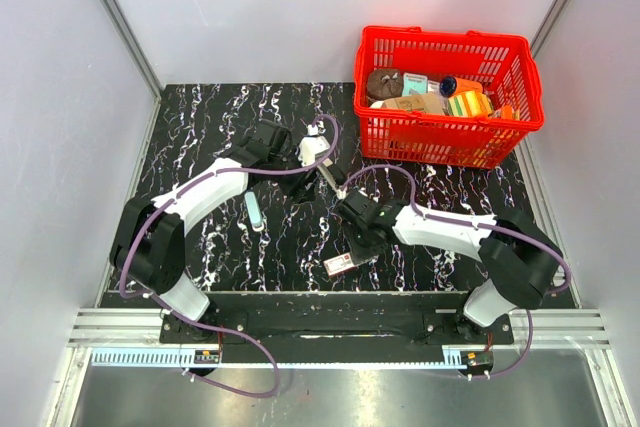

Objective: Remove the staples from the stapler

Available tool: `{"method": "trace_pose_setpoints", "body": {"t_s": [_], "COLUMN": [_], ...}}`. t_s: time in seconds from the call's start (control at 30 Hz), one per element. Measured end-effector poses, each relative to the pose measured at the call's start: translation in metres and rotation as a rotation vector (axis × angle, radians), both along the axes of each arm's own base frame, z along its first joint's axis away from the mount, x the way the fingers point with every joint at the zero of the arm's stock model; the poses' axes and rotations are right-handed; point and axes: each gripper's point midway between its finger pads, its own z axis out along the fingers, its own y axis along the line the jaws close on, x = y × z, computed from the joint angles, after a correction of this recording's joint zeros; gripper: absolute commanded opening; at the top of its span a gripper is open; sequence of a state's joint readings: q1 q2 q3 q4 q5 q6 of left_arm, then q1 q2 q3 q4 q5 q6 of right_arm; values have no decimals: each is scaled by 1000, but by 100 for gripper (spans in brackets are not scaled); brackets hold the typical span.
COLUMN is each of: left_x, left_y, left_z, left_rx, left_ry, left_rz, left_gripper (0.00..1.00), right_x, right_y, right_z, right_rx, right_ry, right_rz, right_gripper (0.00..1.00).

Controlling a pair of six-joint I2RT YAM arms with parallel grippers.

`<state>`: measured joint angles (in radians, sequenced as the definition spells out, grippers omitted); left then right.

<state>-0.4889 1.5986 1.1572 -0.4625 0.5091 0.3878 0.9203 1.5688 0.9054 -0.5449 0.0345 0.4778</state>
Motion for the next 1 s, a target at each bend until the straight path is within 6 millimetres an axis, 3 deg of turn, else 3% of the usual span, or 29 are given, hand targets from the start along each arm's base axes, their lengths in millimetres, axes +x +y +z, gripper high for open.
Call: {"method": "trace_pose_setpoints", "body": {"t_s": [0.13, 0.23, 0.4, 0.53, 0.73, 1.0], "left_x": [0, 3, 26, 43, 68, 87], "left_y": [0, 3, 13, 24, 31, 24], "left_z": [0, 0, -10, -41, -81, -83], "left_rx": [0, 6, 81, 203, 333, 342], "left_ry": [0, -7, -94, -153, -170, -200], "left_rz": [1, 8, -7, -84, -147, -155], "left_gripper": [62, 62, 66, 67, 67, 67], "right_x": [3, 7, 27, 43, 59, 57], "right_y": [3, 6, 14, 6, -22, -28], "right_z": [8, 28, 96, 132, 132, 122], "right_rx": [9, 43, 160, 235, 230, 229], "right_ry": [-10, -45, -197, -280, -298, -273], "right_rz": [3, 0, -28, -79, -175, -181], "right_gripper": [33, 33, 36, 43, 49, 47]}}
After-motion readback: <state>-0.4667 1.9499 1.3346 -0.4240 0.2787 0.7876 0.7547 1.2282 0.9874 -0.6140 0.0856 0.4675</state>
